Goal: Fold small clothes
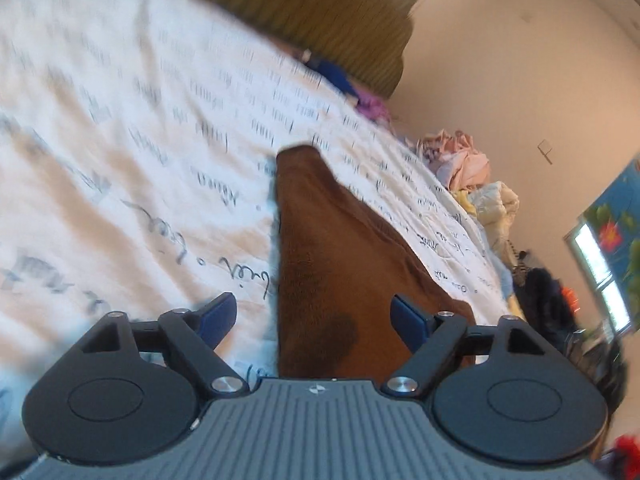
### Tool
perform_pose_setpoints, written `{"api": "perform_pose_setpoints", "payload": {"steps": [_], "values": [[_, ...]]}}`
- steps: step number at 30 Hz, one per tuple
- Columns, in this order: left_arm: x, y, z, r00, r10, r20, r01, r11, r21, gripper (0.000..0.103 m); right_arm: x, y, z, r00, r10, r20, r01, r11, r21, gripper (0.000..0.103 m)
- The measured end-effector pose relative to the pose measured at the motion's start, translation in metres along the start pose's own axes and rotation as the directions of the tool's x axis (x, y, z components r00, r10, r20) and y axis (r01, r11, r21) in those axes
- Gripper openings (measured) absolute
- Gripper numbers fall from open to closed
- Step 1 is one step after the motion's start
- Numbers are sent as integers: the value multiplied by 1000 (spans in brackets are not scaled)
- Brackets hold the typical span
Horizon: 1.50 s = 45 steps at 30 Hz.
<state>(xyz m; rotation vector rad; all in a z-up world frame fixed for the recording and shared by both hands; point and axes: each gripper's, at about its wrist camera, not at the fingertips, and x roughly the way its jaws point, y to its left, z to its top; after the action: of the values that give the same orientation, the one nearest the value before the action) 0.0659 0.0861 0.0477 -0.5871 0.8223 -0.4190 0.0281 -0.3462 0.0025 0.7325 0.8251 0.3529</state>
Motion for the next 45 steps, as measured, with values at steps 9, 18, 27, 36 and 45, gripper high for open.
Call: {"api": "perform_pose_setpoints", "payload": {"steps": [9,18,27,36,45], "values": [[11,-60,0,988,153,27,-155,961,227,24,24,30,-13,998,33,-50,-41,986,-164,28],[-27,-47,-47,988,141,61,-153,944,293,62,3,5,-28,991,118,-64,-117,993,10,75],[-40,-25,-78,991,10,-136,3,996,93,22,-15,17,-77,972,126,-197,-139,989,-54,22],[-50,-25,-83,989,69,-131,-41,979,201,35,-26,12,-85,966,106,-234,-135,985,-109,20],[-80,-122,-90,934,114,338,-297,771,564,87,-51,63,-35,993,79,83,-60,977,-206,50]]}}
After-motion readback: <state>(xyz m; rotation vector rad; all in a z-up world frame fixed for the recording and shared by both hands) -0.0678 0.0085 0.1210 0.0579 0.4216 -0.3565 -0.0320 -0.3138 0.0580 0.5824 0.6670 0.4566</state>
